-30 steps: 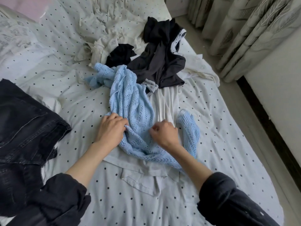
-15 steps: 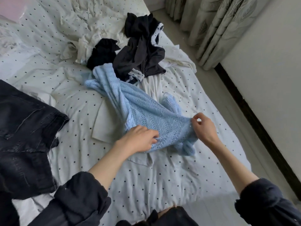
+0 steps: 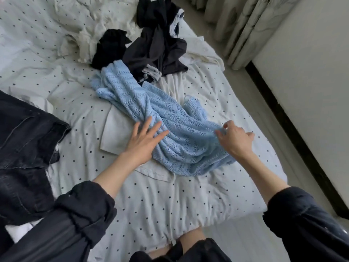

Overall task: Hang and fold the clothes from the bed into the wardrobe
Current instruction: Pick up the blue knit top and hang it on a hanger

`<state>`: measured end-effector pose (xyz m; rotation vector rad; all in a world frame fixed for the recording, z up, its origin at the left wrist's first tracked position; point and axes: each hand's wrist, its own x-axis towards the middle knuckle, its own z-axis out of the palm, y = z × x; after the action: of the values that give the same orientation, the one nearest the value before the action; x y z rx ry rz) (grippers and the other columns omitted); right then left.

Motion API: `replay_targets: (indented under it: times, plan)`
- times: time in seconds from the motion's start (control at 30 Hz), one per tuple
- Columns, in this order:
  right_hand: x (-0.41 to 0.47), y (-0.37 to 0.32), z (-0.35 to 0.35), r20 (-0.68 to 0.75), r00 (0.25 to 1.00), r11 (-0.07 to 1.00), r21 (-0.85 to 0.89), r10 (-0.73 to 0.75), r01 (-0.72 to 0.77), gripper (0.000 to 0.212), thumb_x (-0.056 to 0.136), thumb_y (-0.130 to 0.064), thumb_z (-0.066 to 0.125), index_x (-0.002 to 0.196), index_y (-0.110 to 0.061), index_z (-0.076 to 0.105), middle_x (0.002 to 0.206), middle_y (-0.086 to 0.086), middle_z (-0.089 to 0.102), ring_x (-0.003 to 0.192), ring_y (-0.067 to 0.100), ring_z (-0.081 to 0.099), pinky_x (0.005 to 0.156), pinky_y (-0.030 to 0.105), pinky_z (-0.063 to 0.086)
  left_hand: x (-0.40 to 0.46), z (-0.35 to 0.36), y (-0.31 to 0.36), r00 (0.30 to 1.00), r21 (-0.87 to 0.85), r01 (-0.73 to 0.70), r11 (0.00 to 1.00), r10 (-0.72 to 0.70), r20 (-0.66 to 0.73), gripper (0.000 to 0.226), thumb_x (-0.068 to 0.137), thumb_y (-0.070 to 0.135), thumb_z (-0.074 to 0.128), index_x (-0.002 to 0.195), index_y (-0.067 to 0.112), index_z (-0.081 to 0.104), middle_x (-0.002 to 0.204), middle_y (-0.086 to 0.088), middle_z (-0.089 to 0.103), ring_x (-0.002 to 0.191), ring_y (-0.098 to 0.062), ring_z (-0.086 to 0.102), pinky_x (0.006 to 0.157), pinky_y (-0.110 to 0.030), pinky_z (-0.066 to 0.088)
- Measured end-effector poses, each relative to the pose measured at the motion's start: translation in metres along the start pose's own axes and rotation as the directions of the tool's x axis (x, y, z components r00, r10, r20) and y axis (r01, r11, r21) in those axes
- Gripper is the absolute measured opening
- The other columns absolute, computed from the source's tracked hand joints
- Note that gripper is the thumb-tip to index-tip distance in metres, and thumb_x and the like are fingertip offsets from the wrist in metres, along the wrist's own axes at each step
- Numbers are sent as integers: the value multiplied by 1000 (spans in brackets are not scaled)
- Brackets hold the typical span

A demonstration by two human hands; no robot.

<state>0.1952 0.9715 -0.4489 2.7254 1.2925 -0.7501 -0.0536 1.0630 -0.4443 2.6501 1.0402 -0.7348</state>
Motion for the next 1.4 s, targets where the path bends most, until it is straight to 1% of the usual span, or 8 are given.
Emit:
replay_targets:
  times: [0.1, 0.2, 0.33, 0.47, 0.63, 0.77, 1.13, 1.4]
  plan:
    - [-1, -19, 5, -13, 987, 982, -95, -162, 161, 60, 90, -53, 50, 139, -19, 36, 139, 5, 45, 128, 24, 40, 105, 49, 24, 2, 1, -17, 984, 26, 77, 997, -72, -160, 80, 77, -10, 48, 146, 26, 28, 160, -1, 1, 143, -33, -16, 113, -56, -3]
    - [-16, -35, 10, -115, 915, 916, -156, -387, 368, 54, 90, -51, 50, 136, -22, 44, 135, 4, 46, 124, 22, 41, 106, 45, 22, 8, 4, -28, 894, -32, 53, 998, -62, -444, 35, 71, -7, 65, 101, 11, 68, 127, -10, 60, 140, -31, 28, 111, -52, 10]
    - [-39, -53, 26, 55, 848, 846, -54, -528, 530, 70, 81, -73, 42, 132, -26, 46, 123, 0, 52, 116, 19, 49, 98, 39, 24, 5, -6, -22, 846, -178, -23, 984, -76, -527, 9, 76, 1, 64, 81, 7, 68, 75, -13, 72, 86, -27, 69, 101, -40, 36]
    - [-50, -73, 37, 22, 895, 894, 62, -446, 444, 98, 58, -87, 17, 132, -30, 46, 126, -4, 54, 119, 16, 50, 96, 39, 27, -10, -34, -2, 877, -324, -25, 946, -135, -462, 12, 81, 8, 62, 91, 11, 69, 74, -22, 68, 71, -40, 65, 60, -38, 48]
    - [-54, -86, 29, -154, 915, 844, 353, -374, 404, 58, 76, -57, 27, 84, -13, 64, 84, 4, 63, 88, 28, 59, 77, 37, 32, -5, -65, 16, 879, -379, -84, 922, -110, -463, 20, 89, 17, 54, 103, 15, 68, 97, -14, 71, 95, -34, 62, 73, -38, 43]
    - [-48, -67, -16, -135, 928, 735, 575, -347, 358, 18, 88, -11, 50, 81, -15, 66, 69, 5, 59, 70, 22, 54, 70, 36, 41, -6, -85, 6, 820, -400, -133, 907, -126, -559, 12, 86, 14, 62, 94, 10, 70, 96, -8, 69, 90, -31, 62, 74, -35, 42]
    - [-108, 49, -165, -386, 917, 789, 530, -101, 310, 24, 89, -2, 48, 73, -10, 65, 72, 2, 66, 70, 13, 57, 70, 31, 45, 3, -200, 80, 722, -123, -332, 935, 168, -671, 20, 89, 29, 61, 95, 11, 69, 99, -5, 69, 98, -25, 60, 87, -33, 30]
    - [-270, 171, -191, -599, 703, 811, 583, 383, 54, 31, 82, 6, 45, 74, -14, 66, 60, -13, 59, 65, 18, 54, 61, 22, 42, -50, -236, 213, 593, 96, -598, 796, 519, -615, 25, 92, 34, 56, 108, 19, 68, 105, -4, 68, 108, -24, 54, 90, -32, 32]
